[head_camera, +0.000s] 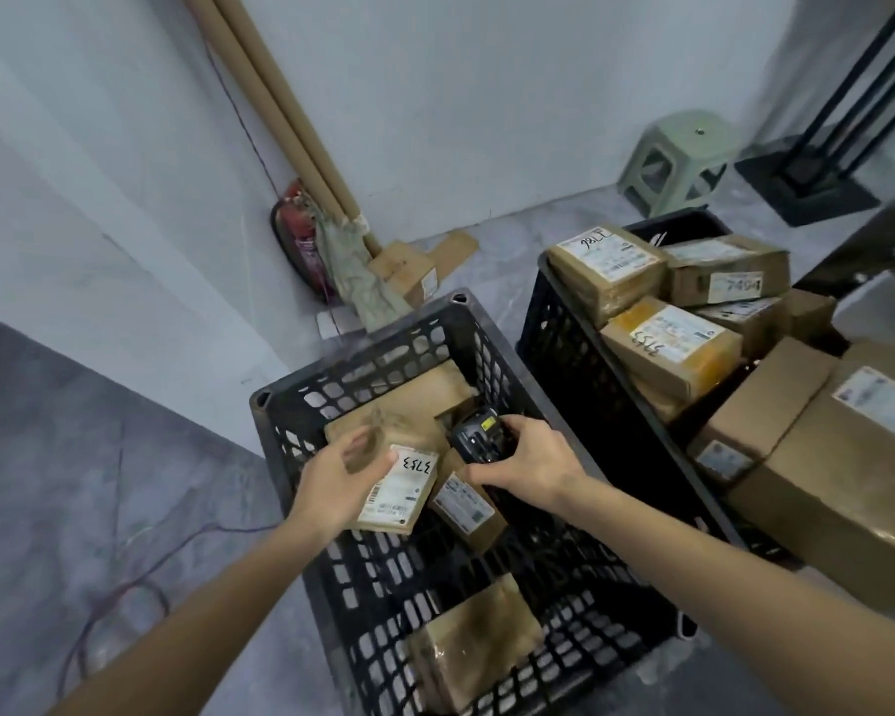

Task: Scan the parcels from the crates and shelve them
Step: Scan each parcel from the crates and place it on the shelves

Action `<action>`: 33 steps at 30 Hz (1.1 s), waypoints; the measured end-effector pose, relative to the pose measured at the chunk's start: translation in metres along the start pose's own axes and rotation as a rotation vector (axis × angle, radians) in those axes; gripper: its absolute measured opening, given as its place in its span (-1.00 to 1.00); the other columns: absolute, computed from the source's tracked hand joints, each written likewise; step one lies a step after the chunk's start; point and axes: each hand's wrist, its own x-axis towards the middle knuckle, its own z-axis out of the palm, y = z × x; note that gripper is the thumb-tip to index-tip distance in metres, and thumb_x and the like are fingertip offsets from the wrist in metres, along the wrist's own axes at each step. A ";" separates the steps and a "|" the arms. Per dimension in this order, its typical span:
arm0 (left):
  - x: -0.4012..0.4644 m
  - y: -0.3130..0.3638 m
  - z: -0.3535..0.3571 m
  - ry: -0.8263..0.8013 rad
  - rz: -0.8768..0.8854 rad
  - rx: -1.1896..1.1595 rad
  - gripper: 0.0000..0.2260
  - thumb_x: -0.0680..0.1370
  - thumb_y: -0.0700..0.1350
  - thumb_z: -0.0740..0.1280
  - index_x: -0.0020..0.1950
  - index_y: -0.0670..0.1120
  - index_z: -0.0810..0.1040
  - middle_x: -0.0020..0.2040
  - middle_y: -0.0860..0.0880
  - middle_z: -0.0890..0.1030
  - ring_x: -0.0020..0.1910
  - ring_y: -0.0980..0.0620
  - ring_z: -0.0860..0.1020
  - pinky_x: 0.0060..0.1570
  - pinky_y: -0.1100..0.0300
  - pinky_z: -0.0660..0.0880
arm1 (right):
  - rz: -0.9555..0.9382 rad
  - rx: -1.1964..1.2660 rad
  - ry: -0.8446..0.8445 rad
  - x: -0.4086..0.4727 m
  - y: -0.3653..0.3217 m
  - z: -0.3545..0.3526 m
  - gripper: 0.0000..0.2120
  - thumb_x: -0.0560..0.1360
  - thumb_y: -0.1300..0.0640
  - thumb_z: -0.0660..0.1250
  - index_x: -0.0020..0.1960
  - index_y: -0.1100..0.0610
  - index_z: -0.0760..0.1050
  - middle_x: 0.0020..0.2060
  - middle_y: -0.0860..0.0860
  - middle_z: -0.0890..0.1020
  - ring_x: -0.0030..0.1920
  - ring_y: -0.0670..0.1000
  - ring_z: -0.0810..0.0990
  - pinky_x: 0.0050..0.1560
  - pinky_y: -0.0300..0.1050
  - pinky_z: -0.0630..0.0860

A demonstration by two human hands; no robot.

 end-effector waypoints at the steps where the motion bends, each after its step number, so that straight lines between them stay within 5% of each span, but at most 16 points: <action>1: 0.005 -0.004 0.002 0.002 -0.009 0.001 -0.42 0.52 0.04 0.47 0.51 -0.04 0.43 0.39 0.00 0.55 0.34 0.04 0.51 0.42 0.05 0.40 | 0.007 0.006 -0.010 0.006 0.001 0.004 -0.44 0.29 -0.17 0.66 0.18 -0.03 0.55 0.02 -0.18 0.63 0.14 -0.06 0.60 0.24 0.00 0.58; 8: 0.037 -0.028 0.006 0.015 -0.066 -0.032 -0.44 0.54 -0.01 0.46 0.51 -0.05 0.40 0.33 0.00 0.56 0.16 0.12 0.49 0.26 0.17 0.40 | 0.063 0.017 -0.038 0.049 -0.005 0.020 -0.49 0.19 -0.23 0.65 0.05 -0.06 0.65 -0.07 -0.10 0.72 0.04 -0.01 0.67 0.14 0.06 0.63; 12: 0.052 -0.037 0.008 0.009 -0.080 -0.055 -0.46 0.54 -0.04 0.47 0.49 -0.04 0.42 0.14 0.13 0.53 0.11 0.16 0.49 0.18 0.25 0.35 | 0.092 0.020 -0.102 0.083 -0.017 0.023 -0.32 0.03 -0.31 0.59 0.07 -0.03 0.65 -0.06 -0.04 0.73 0.02 0.04 0.70 0.14 0.09 0.66; 17: 0.072 -0.046 0.008 -0.017 -0.095 -0.065 -0.42 0.51 -0.03 0.51 0.49 -0.03 0.43 0.22 0.09 0.56 0.11 0.17 0.49 0.19 0.26 0.35 | 0.119 -0.001 -0.222 0.114 -0.029 0.023 -0.40 0.18 -0.16 0.67 0.10 0.10 0.64 -0.04 0.07 0.73 0.00 0.06 0.71 0.18 0.07 0.65; 21: 0.085 -0.055 0.007 -0.095 -0.112 -0.115 -0.36 0.48 0.01 0.52 0.53 0.02 0.38 0.38 0.07 0.52 0.26 0.16 0.49 0.26 0.24 0.34 | 0.143 -0.058 -0.299 0.131 -0.032 0.026 -0.14 0.09 -0.25 0.66 0.25 0.16 0.55 0.08 0.08 0.68 0.08 0.08 0.67 0.21 0.05 0.64; 25: 0.097 -0.062 0.005 -0.188 -0.139 -0.142 -0.28 0.46 0.06 0.53 0.56 0.11 0.32 0.47 0.09 0.45 0.38 0.14 0.46 0.26 0.21 0.38 | 0.139 -0.057 -0.361 0.138 -0.034 0.023 -0.38 0.32 -0.10 0.65 0.23 0.19 0.55 0.08 0.08 0.67 0.11 0.08 0.66 0.22 -0.01 0.62; 31: 0.103 -0.060 0.006 -0.262 -0.161 -0.079 -0.24 0.43 0.11 0.54 0.56 0.19 0.26 0.41 0.16 0.47 0.34 0.17 0.46 0.37 0.11 0.36 | 0.126 -0.050 -0.380 0.137 -0.029 0.021 -0.41 0.37 -0.05 0.64 0.25 0.13 0.46 0.12 0.03 0.62 0.14 0.04 0.60 0.09 -0.16 0.51; 33: 0.107 -0.060 0.006 -0.267 -0.146 -0.053 -0.22 0.41 0.11 0.55 0.56 0.18 0.27 0.46 0.12 0.44 0.41 0.12 0.42 0.45 0.02 0.32 | 0.113 -0.025 -0.377 0.138 -0.027 0.021 -0.54 0.37 -0.02 0.64 0.11 0.10 0.50 0.07 0.00 0.63 0.11 0.03 0.60 0.02 -0.20 0.53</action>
